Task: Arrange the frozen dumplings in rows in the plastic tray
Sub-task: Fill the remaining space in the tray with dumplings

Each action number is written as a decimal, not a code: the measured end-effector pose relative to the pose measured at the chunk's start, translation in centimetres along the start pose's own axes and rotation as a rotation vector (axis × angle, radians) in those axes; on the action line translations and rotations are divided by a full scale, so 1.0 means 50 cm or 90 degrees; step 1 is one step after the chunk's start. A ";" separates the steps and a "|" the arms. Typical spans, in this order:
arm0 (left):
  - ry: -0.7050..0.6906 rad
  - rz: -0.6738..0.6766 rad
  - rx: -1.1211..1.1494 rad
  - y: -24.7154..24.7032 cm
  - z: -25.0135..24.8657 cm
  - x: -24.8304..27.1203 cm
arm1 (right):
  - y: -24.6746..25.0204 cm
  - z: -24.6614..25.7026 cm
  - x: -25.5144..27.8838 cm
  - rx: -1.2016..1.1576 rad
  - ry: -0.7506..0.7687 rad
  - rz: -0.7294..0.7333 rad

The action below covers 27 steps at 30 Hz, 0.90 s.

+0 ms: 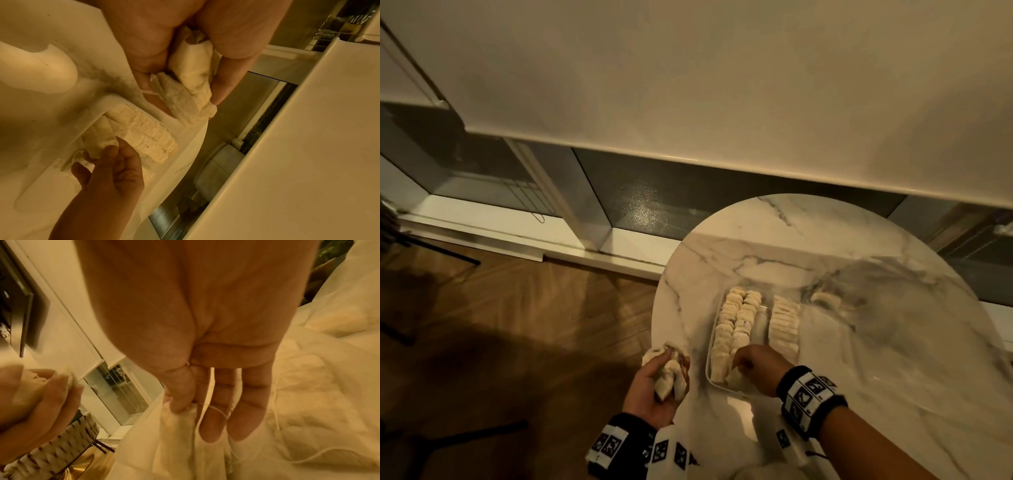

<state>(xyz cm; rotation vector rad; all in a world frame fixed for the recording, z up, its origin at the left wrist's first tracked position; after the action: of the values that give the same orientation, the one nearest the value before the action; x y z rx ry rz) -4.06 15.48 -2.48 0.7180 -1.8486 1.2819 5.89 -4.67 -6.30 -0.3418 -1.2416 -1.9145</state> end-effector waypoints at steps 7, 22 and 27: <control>0.008 0.002 -0.024 -0.009 0.002 -0.010 | -0.008 0.022 -0.040 0.029 0.021 0.061; 0.010 0.008 -0.036 -0.019 0.007 -0.015 | -0.025 0.028 -0.067 -0.072 0.004 -0.058; -0.007 0.009 -0.035 -0.033 0.013 -0.020 | 0.018 0.008 -0.029 -0.217 -0.041 -0.260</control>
<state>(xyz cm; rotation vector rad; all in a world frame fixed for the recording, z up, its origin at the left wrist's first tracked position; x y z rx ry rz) -2.38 14.33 -2.58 0.6845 -1.8935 1.2336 7.39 -3.81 -6.40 -0.3445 -1.0823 -2.4940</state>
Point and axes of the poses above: each hand's wrist, its own x-axis away from the middle knuckle, its own y-axis out of the back of the hand, z = x × y, the point moved 1 cm from there along -x, towards the middle knuckle, and after that the axes turned 2 degrees about -y, right-handed, at the moved point
